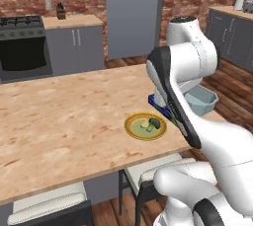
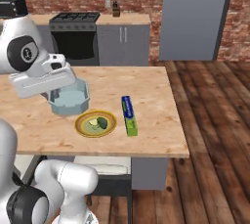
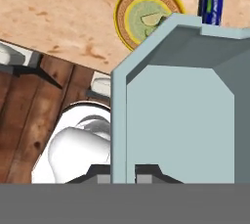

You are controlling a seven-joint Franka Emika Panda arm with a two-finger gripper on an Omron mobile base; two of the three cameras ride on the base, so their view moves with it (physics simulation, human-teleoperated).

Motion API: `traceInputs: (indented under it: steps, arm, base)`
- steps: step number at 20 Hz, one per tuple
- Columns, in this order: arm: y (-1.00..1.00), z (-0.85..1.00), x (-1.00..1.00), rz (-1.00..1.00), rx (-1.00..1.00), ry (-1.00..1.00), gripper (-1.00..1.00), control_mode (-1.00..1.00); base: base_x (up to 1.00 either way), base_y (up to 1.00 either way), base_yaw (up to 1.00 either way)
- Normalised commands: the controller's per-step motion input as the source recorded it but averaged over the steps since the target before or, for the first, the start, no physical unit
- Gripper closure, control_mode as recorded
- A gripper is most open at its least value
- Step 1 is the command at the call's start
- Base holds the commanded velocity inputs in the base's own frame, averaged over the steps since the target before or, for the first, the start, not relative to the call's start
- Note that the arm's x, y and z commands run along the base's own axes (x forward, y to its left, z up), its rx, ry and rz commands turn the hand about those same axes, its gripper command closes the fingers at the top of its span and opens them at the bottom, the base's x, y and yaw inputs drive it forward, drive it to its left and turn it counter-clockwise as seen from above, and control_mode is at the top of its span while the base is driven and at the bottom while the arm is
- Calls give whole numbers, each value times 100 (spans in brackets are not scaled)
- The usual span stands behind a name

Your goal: Retrieve the tupperware and aluminum foil from the cabinet and place them on the dining counter near the plate with lemon wedge and broccoli to prepare for storing leftovers.

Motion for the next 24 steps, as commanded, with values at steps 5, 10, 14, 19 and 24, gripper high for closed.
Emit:
traceInputs:
  steps: [5,10,14,19,24]
  arm:
    - [95,-80,14,16,-1,2,100,-100]
    - [94,-67,33,17,0,1,100,-100]
    - [78,-48,43,11,0,0,100,-100]
    - [32,-35,49,2,0,0,100,-100]
    - [11,-40,52,0,0,0,100,-100]
  base:
    - [0,0,0]
    - [0,0,0]
    - [0,0,0]
    - [0,0,0]
    - [0,0,0]
